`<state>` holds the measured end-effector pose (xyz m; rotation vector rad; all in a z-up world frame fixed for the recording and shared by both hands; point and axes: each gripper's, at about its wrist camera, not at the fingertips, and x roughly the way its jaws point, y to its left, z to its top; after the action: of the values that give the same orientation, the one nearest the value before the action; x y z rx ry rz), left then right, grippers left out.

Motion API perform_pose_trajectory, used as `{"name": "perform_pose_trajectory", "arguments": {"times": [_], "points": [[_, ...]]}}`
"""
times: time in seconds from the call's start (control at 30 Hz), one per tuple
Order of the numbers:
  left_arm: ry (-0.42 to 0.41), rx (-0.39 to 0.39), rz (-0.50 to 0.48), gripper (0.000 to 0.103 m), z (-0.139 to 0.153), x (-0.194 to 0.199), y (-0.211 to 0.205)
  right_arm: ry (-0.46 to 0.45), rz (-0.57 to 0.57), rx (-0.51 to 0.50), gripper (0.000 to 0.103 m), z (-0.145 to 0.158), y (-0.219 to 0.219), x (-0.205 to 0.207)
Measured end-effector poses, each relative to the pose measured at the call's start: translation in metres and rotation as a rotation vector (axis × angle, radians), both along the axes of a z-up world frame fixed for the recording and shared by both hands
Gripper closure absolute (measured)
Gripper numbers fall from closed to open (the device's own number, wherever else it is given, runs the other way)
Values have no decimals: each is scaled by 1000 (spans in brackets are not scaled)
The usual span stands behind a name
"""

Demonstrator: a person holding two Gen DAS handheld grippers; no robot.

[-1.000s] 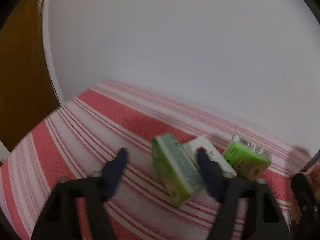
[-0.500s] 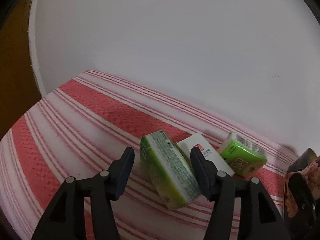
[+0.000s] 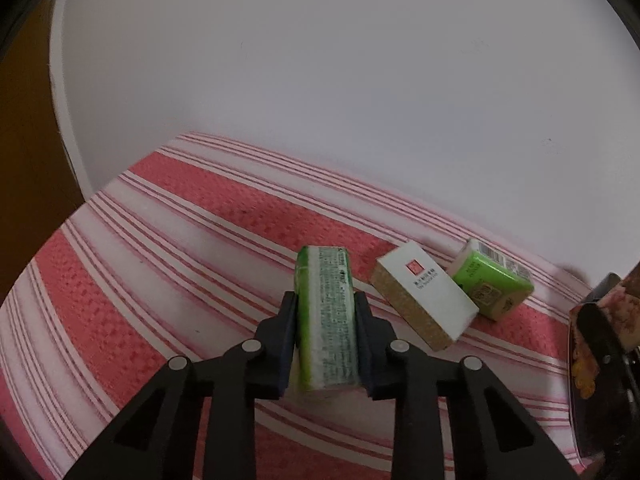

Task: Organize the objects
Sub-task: 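Grasp the green-and-white tissue box with the left tool while the right tool holds the pastry, then carry the tissue box and pastry over the silver tin with both tools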

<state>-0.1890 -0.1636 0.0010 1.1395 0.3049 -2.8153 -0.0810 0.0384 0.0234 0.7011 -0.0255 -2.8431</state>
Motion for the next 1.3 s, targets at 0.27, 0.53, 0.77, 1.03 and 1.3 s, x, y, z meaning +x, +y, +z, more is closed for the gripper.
{"name": "perform_pose_trajectory", "arguments": {"times": [0.27, 0.53, 0.77, 1.03, 1.3], "points": [[96, 11, -9, 75, 8, 7, 12, 50, 27, -43, 82, -8, 7, 3], [279, -19, -55, 75, 31, 35, 42, 133, 36, -63, 82, 1, 13, 27], [308, -11, -101, 75, 35, 58, 65, 169, 46, -31, 82, 2, 24, 63], [339, -37, -132, 75, 34, 80, 86, 145, 27, -71, 82, 0, 54, 95], [343, -75, -174, 75, 35, 96, 121, 150, -33, -79, 82, 9, 102, 129]]}}
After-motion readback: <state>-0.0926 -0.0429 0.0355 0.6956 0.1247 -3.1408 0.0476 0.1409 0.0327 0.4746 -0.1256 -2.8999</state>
